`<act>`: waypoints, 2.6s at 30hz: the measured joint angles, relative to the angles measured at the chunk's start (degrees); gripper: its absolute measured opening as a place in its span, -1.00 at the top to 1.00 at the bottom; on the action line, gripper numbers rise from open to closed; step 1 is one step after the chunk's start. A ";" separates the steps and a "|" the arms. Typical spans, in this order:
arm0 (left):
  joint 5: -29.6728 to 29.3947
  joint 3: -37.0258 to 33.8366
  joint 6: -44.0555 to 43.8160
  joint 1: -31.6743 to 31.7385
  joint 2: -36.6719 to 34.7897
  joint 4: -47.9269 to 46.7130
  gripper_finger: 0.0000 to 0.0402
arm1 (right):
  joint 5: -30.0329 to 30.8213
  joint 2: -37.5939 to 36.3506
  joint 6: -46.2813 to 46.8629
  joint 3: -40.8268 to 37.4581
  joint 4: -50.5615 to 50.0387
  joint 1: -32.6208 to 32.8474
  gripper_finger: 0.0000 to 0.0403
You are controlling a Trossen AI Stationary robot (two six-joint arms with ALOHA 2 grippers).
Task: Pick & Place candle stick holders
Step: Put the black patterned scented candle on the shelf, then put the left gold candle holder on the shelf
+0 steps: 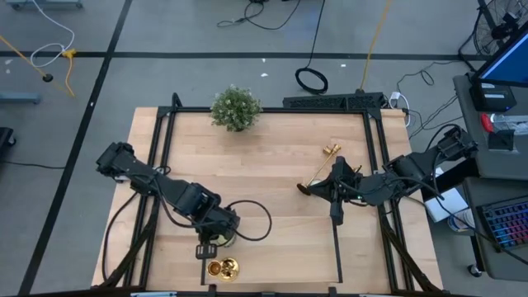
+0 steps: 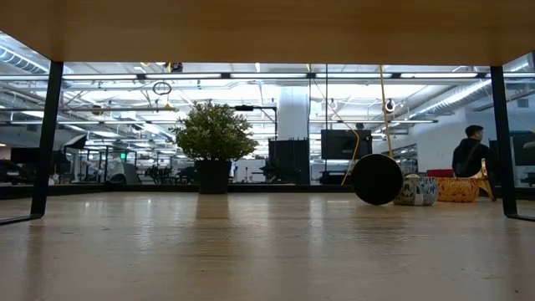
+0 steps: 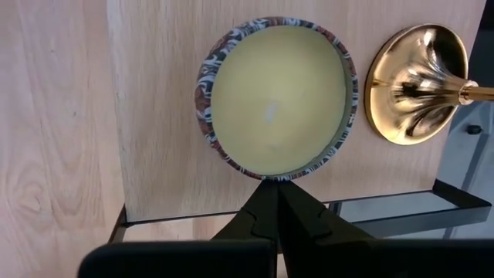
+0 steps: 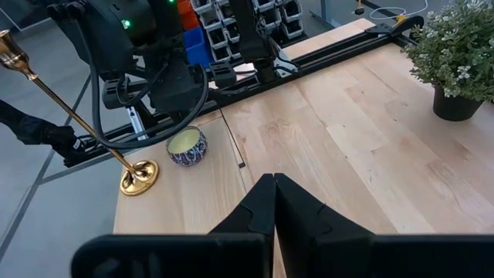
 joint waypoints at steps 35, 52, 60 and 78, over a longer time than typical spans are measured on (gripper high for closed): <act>-29.61 0.00 12.52 11.87 -17.97 0.80 1.00 | 0.40 -0.03 2.07 0.00 10.05 -3.25 1.00; -28.64 0.00 16.44 8.02 -19.02 2.82 1.00 | 7.67 -0.01 0.55 0.00 17.96 -3.30 1.00; -26.51 0.00 12.97 8.02 -19.02 1.39 1.00 | 7.75 1.54 -0.91 0.00 18.88 -3.28 1.00; -22.18 0.02 4.78 -1.26 -18.38 -0.35 1.00 | 6.28 3.25 1.15 0.00 18.38 -2.49 1.00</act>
